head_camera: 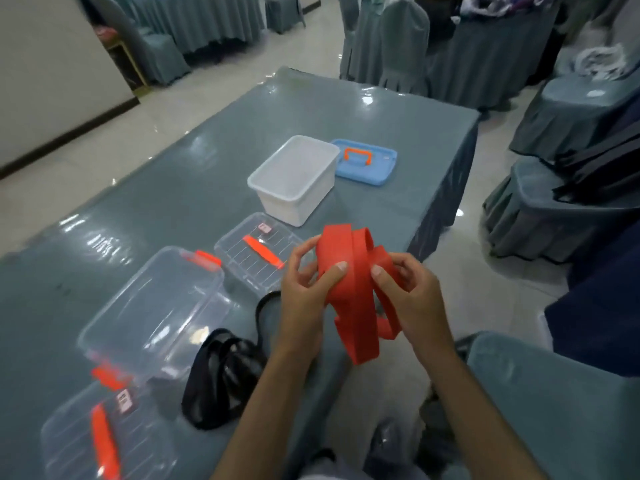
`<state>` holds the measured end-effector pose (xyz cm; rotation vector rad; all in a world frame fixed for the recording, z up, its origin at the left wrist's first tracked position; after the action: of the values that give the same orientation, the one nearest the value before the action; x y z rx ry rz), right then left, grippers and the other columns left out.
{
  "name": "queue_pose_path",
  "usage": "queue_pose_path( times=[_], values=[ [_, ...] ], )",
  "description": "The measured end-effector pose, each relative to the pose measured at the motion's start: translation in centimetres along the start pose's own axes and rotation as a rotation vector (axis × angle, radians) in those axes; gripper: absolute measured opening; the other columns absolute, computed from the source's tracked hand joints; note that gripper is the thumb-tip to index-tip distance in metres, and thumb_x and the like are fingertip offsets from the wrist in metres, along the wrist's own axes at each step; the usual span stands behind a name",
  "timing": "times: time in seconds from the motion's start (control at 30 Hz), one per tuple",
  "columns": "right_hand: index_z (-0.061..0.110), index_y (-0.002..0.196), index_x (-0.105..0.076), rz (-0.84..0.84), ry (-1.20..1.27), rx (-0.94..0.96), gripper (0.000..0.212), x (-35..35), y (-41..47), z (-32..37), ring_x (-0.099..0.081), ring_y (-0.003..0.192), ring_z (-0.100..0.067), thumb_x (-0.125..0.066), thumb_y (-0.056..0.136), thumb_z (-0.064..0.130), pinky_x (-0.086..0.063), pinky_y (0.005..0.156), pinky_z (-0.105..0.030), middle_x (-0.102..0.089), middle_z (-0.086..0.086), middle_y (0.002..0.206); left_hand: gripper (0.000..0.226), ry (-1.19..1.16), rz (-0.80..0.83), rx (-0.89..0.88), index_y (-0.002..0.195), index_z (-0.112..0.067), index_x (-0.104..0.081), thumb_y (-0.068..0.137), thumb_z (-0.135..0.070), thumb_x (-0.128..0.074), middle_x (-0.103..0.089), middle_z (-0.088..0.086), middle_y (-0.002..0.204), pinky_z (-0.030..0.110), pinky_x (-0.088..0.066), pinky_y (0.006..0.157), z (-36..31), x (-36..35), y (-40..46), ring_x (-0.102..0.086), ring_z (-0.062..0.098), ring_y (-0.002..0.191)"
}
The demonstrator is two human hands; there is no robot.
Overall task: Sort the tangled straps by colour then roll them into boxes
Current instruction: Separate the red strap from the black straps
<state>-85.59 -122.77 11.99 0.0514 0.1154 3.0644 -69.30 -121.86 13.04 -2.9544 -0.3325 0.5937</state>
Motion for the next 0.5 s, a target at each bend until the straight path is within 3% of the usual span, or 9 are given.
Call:
queue_pose_path(
  times=[0.1,0.2,0.33,0.5],
  values=[
    [0.022,0.097,-0.071,0.026,-0.047,0.037,0.011,1.8,5.9,-0.3,-0.072,0.085,-0.011,-0.072,0.096,0.011,-0.057,0.079,-0.025,-0.077,0.002,0.091,0.058,-0.020,-0.060,0.011,0.129,-0.022,-0.059,0.075,-0.012,-0.080,-0.073,0.025,0.116,0.035,-0.056,0.061,0.3,-3.6,4.2,-0.065,0.036,0.090],
    [0.026,0.098,-0.070,0.040,-0.066,0.058,0.007,2.8,11.7,-1.3,-0.072,0.087,-0.012,-0.072,0.093,0.022,-0.057,0.081,-0.030,-0.077,0.003,0.093,0.064,-0.040,-0.097,0.002,0.123,-0.024,-0.061,0.065,-0.018,-0.087,-0.072,0.026,0.115,0.036,-0.059,0.066,0.6,-6.4,8.5,-0.068,0.033,0.089],
    [0.029,0.096,-0.068,0.077,-0.131,0.060,0.019,3.5,19.2,-3.3,-0.069,0.084,-0.010,-0.071,0.095,0.010,-0.059,0.081,-0.035,-0.074,0.006,0.089,0.057,-0.002,-0.148,-0.026,0.122,-0.027,-0.062,0.071,-0.018,-0.084,-0.070,0.027,0.113,0.035,-0.060,0.067,2.4,-8.8,14.8,-0.070,0.027,0.088],
    [0.027,0.100,-0.071,0.158,-0.177,0.013,0.017,3.1,27.5,-6.4,-0.073,0.092,-0.019,-0.072,0.094,0.011,-0.060,0.088,-0.045,-0.077,0.004,0.095,0.052,0.021,-0.235,-0.048,0.120,-0.026,-0.062,0.074,-0.015,-0.083,-0.072,0.021,0.105,0.048,-0.057,0.080,5.1,-9.8,22.5,-0.070,0.027,0.088]
  ],
)
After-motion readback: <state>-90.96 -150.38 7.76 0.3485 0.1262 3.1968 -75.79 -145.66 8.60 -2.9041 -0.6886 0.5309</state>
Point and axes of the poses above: each hand's wrist, its own y-axis towards the middle knuckle, its own x-axis out of the back of the hand, z = x × y, the point moved 2 cm from there along y, towards the middle knuckle
